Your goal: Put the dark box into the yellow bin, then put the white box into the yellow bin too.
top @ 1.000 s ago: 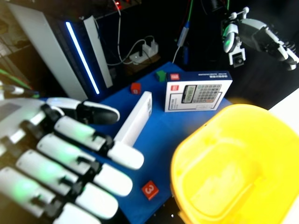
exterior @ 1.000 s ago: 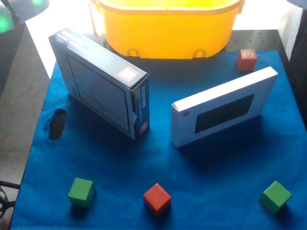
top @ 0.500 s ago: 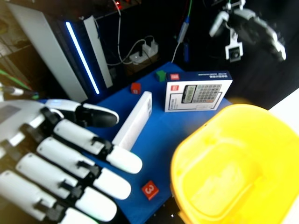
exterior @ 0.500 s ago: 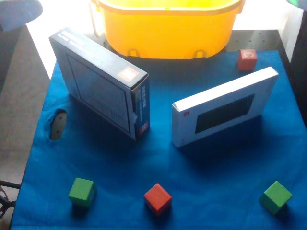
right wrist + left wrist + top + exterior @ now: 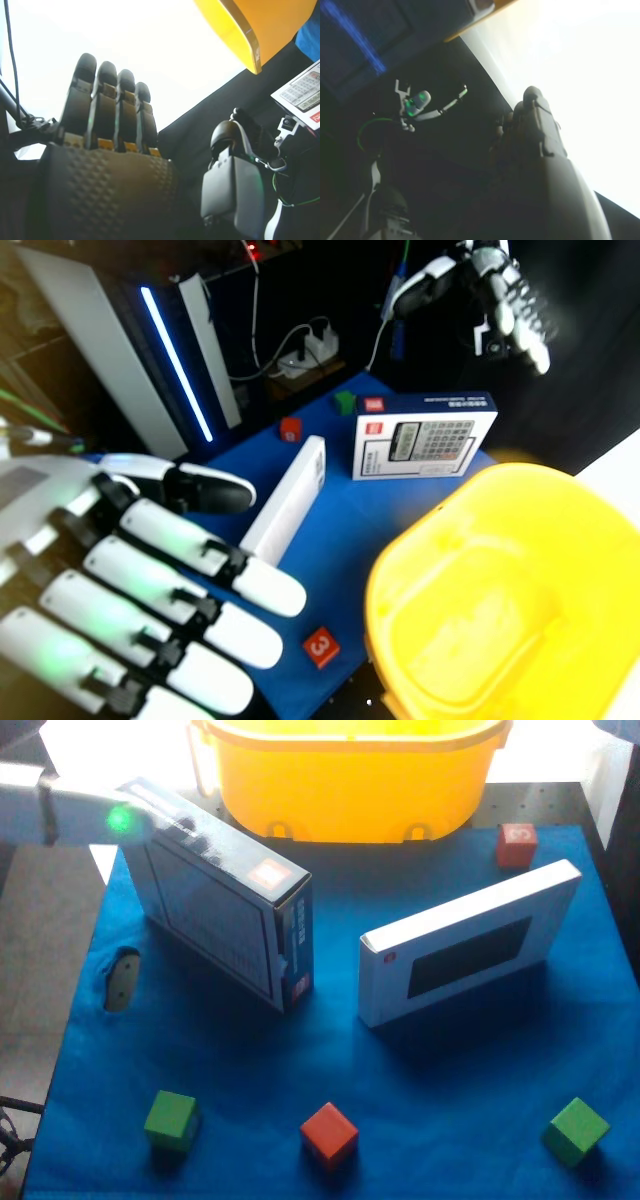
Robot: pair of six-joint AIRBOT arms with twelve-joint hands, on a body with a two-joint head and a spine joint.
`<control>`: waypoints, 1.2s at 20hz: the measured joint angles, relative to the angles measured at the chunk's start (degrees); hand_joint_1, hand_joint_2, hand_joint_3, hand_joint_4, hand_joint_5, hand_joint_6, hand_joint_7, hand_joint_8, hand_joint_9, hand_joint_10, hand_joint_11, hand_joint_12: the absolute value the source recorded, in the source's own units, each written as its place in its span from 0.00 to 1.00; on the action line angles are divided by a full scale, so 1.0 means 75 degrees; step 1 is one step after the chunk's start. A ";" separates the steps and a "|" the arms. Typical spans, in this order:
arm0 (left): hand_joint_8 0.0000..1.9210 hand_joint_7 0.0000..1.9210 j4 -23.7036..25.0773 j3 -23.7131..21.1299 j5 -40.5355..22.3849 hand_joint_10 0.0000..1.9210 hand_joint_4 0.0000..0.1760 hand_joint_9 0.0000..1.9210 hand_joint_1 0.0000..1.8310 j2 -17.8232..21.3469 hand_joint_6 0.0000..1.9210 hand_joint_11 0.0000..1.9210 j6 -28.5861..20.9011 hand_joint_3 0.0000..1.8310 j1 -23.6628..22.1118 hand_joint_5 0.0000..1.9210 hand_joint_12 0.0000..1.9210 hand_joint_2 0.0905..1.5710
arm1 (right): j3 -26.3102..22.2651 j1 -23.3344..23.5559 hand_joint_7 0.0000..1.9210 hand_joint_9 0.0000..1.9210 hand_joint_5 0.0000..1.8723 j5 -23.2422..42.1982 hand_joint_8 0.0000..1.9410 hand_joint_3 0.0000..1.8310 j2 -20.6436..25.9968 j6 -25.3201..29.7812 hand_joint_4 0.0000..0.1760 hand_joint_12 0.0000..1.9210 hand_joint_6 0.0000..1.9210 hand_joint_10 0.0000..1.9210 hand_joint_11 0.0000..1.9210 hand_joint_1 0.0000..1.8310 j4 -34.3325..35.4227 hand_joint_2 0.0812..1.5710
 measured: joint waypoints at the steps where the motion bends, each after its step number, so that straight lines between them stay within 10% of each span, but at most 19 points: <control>1: 0.00 0.00 0.0318 0.0152 0.0219 0.00 0.31 0.00 0.26 -0.0160 0.00 0.01 -0.0271 0.00 -0.0210 0.00 0.00 0.47 | 0.0000 0.0000 0.23 0.21 0.21 0.0003 0.00 0.00 -0.0020 0.0000 0.00 0.11 0.00 0.00 0.16 0.14 0.0000 0.64; 6: 0.00 0.01 0.2349 0.0641 0.0848 0.00 0.37 0.00 0.13 -0.0906 0.00 0.01 -0.1460 0.01 -0.0965 0.00 0.00 0.55 | 0.0023 0.0000 0.23 0.20 0.24 -0.0026 0.00 0.00 -0.0035 -0.0003 0.00 0.12 0.00 0.00 0.15 0.15 0.0009 0.62; 12: 0.00 0.04 0.3436 0.0737 0.1300 0.00 0.37 0.02 0.35 -0.0944 0.00 0.00 -0.2110 0.00 -0.0985 0.05 0.00 0.51 | 0.0023 0.0000 0.27 0.24 0.27 -0.0017 0.00 0.00 -0.0029 0.0000 0.00 0.13 0.00 0.01 0.17 0.15 -0.0009 0.60; 16: 0.00 0.00 0.4188 0.0746 0.1527 0.00 0.00 0.00 0.34 -0.0944 0.00 0.02 -0.2600 0.00 -0.0991 0.00 0.01 0.51 | 0.0023 0.0000 0.26 0.23 0.27 -0.0020 0.00 0.00 -0.0029 0.0000 0.00 0.14 0.00 0.00 0.17 0.15 0.0006 0.59; 18: 0.00 0.00 0.4307 0.0831 0.1542 0.00 0.05 0.00 0.40 -0.1011 0.00 0.01 -0.2617 0.00 -0.1003 0.00 0.01 0.47 | 0.0023 0.0000 0.26 0.23 0.26 -0.0023 0.00 0.00 -0.0029 0.0000 0.00 0.13 0.00 0.00 0.16 0.15 0.0006 0.59; 19: 0.00 0.04 0.4444 0.0941 0.1542 0.00 0.31 0.03 0.39 -0.1110 0.00 0.03 -0.2766 0.00 -0.1020 0.02 0.02 0.43 | 0.0023 0.0000 0.26 0.22 0.26 -0.0017 0.00 0.00 -0.0029 0.0000 0.00 0.13 0.00 0.00 0.16 0.15 0.0003 0.59; 21: 0.00 0.04 0.4800 0.1145 0.1550 0.00 0.38 0.04 0.37 -0.1320 0.00 0.03 -0.3159 0.00 -0.1090 0.02 0.02 0.44 | 0.0023 0.0000 0.26 0.23 0.27 -0.0023 0.00 0.00 -0.0032 0.0000 0.00 0.14 0.00 0.00 0.17 0.14 -0.0003 0.60; 24: 0.00 0.12 0.5147 0.1239 0.1550 0.01 0.03 0.11 0.39 -0.1472 0.00 0.08 -0.3485 0.00 -0.1131 0.09 0.05 0.46 | 0.0023 0.0000 0.25 0.21 0.26 -0.0023 0.00 0.01 -0.0029 -0.0003 0.00 0.12 0.00 0.00 0.13 0.14 0.0006 0.61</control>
